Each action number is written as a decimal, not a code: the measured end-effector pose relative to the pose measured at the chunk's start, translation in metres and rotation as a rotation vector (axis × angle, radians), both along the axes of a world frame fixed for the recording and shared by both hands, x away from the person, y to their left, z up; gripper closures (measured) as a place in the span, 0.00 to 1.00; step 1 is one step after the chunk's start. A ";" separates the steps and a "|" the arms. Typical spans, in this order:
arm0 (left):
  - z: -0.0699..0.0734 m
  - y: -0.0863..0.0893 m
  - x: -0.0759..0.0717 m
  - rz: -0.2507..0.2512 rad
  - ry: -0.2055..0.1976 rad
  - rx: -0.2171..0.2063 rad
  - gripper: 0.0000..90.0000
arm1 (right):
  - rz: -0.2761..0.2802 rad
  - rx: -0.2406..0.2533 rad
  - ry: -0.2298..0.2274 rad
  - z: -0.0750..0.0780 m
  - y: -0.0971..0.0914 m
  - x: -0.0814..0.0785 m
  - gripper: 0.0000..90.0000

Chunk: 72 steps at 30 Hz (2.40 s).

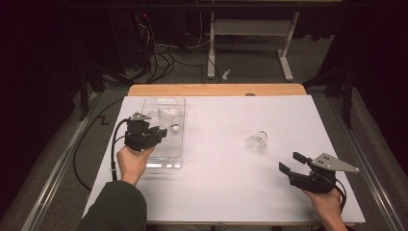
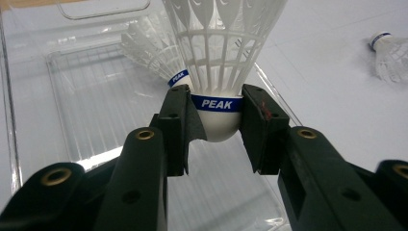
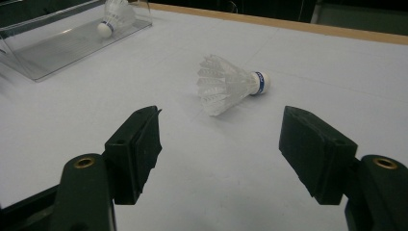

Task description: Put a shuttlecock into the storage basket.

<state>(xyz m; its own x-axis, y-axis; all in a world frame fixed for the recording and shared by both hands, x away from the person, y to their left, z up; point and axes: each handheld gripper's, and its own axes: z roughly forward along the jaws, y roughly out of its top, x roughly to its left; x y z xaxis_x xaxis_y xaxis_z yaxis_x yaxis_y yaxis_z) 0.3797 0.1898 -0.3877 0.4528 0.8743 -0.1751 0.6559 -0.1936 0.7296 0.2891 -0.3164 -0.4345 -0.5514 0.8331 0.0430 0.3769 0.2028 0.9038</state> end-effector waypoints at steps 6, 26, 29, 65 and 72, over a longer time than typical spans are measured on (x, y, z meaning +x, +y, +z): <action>-0.001 -0.001 0.008 0.018 0.006 0.004 0.72 | 0.002 -0.001 0.001 0.000 0.000 0.000 0.34; -0.013 0.002 0.032 0.096 0.044 0.047 0.72 | 0.004 -0.001 0.005 0.000 0.000 0.000 0.35; -0.015 0.002 0.033 0.091 0.062 0.037 0.69 | 0.005 -0.002 0.003 0.000 0.000 0.000 0.34; -0.008 -0.006 -0.004 0.048 -0.060 0.018 0.37 | 0.003 0.000 0.001 0.000 0.000 0.000 0.34; -0.009 -0.008 -0.011 0.033 -0.077 0.012 0.37 | 0.003 0.001 0.000 0.000 0.000 0.000 0.35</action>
<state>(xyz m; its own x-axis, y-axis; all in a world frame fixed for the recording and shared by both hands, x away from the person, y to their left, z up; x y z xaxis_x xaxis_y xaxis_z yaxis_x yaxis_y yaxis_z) 0.3683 0.1821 -0.3964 0.4355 0.8907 -0.1302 0.6043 -0.1821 0.7756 0.2891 -0.3164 -0.4346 -0.5542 0.8312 0.0437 0.3766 0.2036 0.9037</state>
